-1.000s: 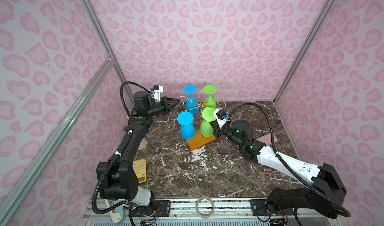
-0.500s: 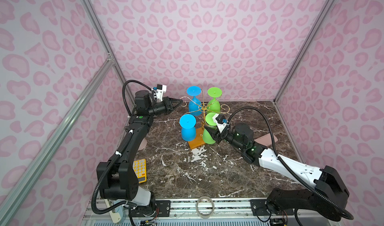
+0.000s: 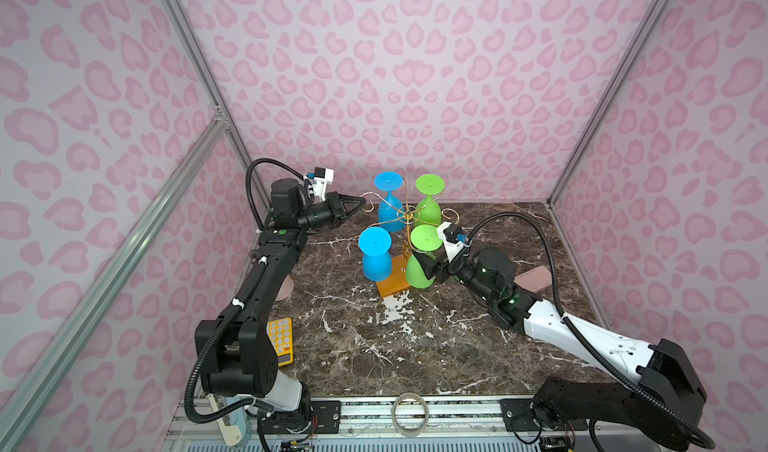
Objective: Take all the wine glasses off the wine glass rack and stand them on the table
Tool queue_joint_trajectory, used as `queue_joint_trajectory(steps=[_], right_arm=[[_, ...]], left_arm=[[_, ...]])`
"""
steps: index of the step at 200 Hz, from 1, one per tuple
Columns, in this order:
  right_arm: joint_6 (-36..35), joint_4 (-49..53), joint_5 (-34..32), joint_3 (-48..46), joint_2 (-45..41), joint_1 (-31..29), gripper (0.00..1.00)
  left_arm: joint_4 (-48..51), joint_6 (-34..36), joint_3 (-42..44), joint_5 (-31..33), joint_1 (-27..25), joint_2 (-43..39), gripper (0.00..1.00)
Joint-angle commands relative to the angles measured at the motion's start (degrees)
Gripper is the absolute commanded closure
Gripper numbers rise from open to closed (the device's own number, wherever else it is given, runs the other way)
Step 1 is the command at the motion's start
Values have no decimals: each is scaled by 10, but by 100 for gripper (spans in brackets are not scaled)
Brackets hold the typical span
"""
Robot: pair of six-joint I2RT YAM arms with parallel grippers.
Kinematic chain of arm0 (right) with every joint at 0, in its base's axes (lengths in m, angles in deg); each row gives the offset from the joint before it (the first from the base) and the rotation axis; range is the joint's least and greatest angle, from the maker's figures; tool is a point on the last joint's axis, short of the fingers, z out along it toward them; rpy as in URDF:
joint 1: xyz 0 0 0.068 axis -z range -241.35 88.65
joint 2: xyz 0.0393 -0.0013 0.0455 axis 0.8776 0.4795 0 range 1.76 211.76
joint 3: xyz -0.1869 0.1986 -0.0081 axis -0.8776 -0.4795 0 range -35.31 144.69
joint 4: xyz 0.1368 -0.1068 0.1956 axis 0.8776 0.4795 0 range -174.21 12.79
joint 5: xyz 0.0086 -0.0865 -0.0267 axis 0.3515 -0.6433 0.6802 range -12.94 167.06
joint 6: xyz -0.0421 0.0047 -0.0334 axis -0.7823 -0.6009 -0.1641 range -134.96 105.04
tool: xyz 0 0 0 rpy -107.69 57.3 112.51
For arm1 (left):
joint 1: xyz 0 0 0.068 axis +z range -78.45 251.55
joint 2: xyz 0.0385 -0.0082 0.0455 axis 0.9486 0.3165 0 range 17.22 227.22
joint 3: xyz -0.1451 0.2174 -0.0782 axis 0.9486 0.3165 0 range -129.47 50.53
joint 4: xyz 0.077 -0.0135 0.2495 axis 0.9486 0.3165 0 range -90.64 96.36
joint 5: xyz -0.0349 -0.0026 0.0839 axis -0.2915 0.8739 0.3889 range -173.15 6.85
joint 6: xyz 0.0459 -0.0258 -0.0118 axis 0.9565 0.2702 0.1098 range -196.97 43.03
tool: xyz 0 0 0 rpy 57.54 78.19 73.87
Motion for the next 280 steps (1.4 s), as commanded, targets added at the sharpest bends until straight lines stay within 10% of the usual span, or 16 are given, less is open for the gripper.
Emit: queue_joint_trajectory(steps=[1, 280], right_arm=[[20, -21, -19, -15, -11, 6, 9], [50, -107, -59, -90, -11, 1, 1]], left_arm=[[-22, 59, -5, 13, -2, 9, 94], [-17, 49, -22, 13, -1, 27, 90]])
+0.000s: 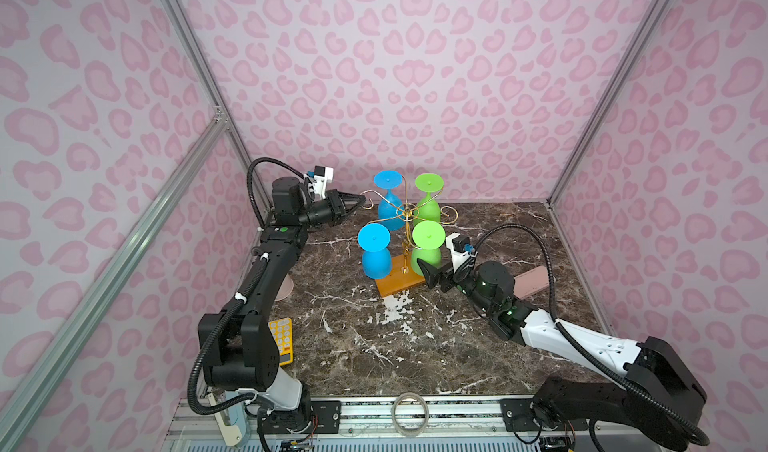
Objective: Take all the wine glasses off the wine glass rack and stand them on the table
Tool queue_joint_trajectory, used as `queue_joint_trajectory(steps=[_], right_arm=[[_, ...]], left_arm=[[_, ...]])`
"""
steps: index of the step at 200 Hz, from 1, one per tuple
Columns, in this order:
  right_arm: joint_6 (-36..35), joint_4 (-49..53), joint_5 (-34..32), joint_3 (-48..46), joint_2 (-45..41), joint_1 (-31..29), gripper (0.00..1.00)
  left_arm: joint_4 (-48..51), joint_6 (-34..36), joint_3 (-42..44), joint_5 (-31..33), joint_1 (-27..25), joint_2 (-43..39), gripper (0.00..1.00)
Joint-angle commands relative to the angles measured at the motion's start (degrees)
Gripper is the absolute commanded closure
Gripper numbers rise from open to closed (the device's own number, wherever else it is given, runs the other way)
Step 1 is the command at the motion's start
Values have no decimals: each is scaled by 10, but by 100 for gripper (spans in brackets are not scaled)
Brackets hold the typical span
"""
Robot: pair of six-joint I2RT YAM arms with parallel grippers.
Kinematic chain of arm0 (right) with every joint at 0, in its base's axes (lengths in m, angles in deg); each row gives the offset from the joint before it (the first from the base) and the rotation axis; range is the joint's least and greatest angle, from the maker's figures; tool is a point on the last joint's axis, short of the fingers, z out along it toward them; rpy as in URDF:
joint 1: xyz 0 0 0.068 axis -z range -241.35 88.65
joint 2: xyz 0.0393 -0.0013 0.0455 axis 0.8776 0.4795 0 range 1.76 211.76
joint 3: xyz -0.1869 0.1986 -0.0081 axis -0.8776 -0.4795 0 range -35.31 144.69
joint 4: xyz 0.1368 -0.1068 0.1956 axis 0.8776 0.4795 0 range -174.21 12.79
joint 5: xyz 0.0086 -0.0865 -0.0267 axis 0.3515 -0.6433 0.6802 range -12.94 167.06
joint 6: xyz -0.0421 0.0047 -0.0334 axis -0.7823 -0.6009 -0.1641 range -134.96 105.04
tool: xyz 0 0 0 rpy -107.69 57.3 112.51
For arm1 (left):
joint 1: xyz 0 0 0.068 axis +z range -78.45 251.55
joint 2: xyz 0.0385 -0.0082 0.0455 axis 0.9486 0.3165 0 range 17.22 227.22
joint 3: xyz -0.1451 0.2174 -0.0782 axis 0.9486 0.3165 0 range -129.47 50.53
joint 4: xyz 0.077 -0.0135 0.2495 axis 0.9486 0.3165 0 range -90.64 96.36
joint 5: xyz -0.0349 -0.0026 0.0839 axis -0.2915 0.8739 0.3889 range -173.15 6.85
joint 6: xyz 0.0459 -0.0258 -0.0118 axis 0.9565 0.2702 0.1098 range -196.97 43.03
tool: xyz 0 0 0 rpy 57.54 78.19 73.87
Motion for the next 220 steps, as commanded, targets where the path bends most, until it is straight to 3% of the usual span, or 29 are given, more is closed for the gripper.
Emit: queue_joint_trajectory(steps=[1, 55, 108, 164, 220], right_arm=[[-19, -24, -15, 1, -16, -4, 1], [-53, 9, -13, 14, -47, -7, 2], [-62, -10, 25, 17, -41, -7, 25], [-79, -14, 32, 31, -41, -7, 20], [-80, -19, 55, 44, -23, -7, 42]], left_arm=[[-6, 63, -8, 11, -1, 7, 90], [-4, 62, -10, 13, -2, 13, 90], [-2, 60, -9, 15, -2, 15, 90], [0, 59, -9, 15, -2, 18, 90], [0, 56, -9, 16, -2, 21, 90]])
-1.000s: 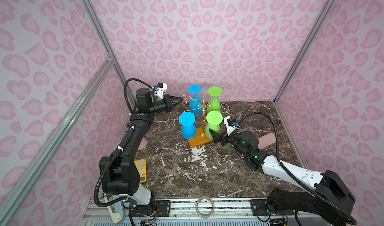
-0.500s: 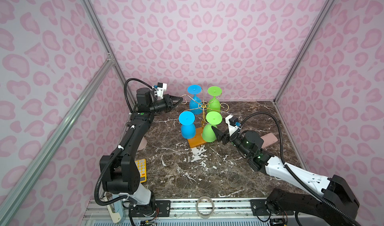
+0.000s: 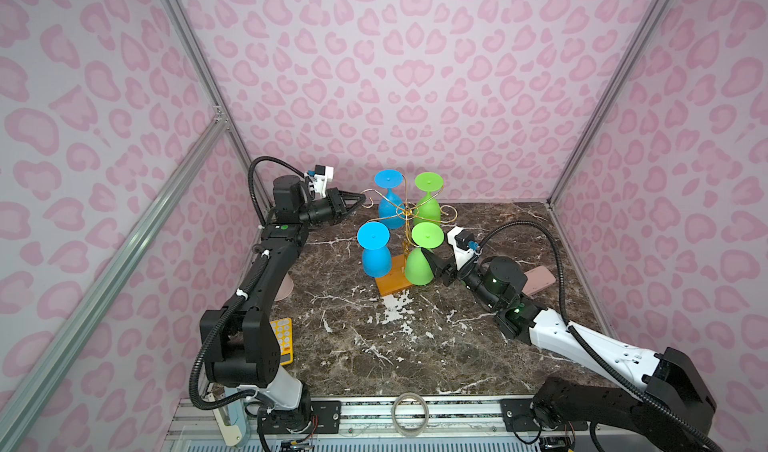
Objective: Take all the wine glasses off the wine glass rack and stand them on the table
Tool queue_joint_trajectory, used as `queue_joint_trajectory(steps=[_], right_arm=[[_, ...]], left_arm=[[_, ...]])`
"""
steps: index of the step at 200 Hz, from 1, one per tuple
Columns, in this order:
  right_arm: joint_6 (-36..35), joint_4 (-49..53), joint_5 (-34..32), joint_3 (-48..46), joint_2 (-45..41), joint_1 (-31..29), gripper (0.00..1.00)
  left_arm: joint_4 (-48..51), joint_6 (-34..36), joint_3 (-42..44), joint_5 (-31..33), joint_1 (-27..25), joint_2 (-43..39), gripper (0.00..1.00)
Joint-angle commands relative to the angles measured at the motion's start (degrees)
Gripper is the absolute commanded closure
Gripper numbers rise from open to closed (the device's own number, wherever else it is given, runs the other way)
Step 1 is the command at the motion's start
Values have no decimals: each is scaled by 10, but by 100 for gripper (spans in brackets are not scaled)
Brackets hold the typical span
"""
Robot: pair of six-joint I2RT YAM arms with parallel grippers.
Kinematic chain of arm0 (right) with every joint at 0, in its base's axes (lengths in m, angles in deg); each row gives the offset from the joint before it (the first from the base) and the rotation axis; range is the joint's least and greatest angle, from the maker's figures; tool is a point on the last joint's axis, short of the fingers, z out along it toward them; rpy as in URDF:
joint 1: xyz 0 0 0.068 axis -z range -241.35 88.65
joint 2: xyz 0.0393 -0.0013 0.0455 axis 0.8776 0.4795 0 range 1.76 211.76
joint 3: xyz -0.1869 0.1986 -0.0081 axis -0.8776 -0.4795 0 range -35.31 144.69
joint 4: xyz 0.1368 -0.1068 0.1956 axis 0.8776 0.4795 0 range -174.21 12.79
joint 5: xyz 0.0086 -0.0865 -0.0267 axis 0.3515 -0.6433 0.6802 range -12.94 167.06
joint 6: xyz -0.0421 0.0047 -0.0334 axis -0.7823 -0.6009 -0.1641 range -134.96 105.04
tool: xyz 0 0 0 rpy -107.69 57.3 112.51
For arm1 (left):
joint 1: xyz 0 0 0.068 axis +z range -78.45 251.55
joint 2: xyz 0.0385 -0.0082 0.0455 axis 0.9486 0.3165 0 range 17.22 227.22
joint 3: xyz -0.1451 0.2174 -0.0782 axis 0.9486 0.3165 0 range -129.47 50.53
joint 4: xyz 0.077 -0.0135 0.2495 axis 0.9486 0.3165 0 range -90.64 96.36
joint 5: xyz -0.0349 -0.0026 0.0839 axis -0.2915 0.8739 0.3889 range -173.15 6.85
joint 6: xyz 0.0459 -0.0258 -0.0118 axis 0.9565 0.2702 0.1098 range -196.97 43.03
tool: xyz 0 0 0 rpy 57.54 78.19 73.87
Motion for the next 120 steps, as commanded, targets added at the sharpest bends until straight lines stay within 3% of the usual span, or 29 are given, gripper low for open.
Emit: queue_joint_trajectory(steps=[1, 67, 105, 120], right_arm=[[-4, -22, 18, 4, 7, -1, 42], [2, -34, 29, 11, 28, -1, 47], [0, -37, 38, 17, 36, -1, 66], [-2, -36, 39, 18, 37, -1, 69]], left_arm=[[-4, 57, 0, 12, -2, 8, 90], [-3, 54, 1, 12, -2, 13, 90], [0, 52, 2, 15, -2, 19, 90], [0, 49, 1, 16, -2, 22, 90]])
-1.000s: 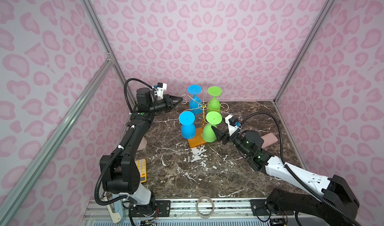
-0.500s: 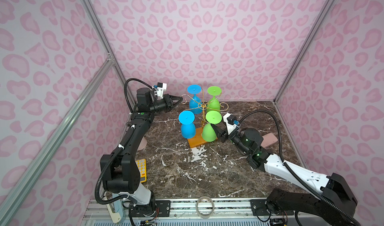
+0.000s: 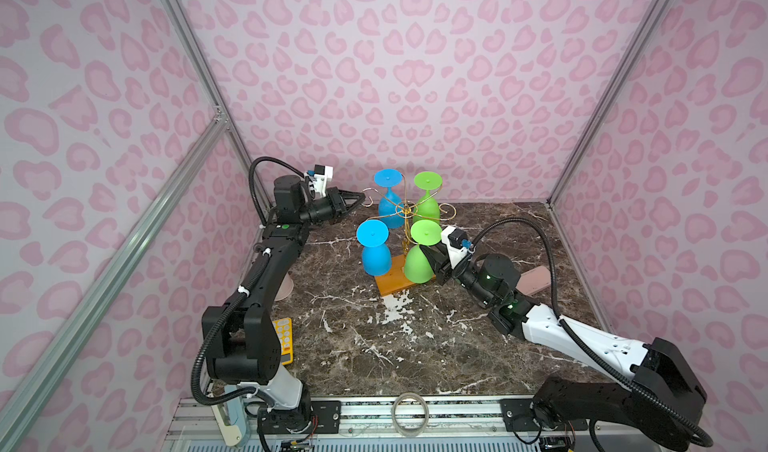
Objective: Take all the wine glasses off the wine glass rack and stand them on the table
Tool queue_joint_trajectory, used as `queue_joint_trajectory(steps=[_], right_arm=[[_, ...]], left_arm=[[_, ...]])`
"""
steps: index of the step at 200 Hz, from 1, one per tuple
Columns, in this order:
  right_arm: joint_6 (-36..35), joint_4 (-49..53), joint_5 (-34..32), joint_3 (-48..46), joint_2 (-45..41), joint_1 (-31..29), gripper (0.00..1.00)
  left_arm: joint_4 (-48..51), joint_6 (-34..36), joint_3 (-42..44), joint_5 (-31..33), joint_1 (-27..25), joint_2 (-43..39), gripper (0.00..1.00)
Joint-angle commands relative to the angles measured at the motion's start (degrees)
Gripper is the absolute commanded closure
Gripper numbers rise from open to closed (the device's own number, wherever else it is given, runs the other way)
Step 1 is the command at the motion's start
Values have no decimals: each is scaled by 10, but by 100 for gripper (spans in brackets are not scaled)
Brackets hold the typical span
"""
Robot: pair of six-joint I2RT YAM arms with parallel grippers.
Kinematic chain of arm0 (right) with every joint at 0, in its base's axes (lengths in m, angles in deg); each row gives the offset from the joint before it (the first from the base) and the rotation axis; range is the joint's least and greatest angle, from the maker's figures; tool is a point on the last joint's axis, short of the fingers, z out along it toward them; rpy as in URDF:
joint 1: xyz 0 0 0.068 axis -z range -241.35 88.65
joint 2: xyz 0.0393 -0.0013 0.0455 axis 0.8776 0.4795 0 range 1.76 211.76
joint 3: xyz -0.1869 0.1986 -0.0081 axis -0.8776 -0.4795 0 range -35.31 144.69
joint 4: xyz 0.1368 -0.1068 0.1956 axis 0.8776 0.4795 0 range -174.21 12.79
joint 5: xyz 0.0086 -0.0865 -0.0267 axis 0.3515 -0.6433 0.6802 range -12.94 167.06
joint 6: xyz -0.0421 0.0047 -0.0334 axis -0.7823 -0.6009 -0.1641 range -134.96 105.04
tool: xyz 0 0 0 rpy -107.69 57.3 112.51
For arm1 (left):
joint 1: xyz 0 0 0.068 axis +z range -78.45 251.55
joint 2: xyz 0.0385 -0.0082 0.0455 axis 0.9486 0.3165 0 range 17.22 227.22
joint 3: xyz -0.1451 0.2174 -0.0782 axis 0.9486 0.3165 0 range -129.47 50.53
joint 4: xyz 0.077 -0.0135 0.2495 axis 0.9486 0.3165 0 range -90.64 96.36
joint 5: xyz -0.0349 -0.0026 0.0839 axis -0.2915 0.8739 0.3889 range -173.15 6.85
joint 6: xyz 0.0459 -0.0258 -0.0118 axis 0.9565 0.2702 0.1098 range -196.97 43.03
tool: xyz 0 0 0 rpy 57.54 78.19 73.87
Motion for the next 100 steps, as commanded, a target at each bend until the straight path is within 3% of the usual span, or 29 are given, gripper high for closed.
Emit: queue_joint_trajectory(steps=[1, 39, 76, 100], right_arm=[[-3, -16, 10, 4, 4, -1, 69], [-3, -19, 15, 11, 9, -1, 73], [-1, -25, 16, 17, 15, -1, 67], [0, -25, 21, 20, 19, -1, 73]], left_arm=[[13, 57, 2, 10, -3, 11, 90], [13, 56, 2, 11, -4, 14, 90], [13, 55, 3, 11, -3, 15, 90], [13, 54, 4, 12, -3, 16, 90]])
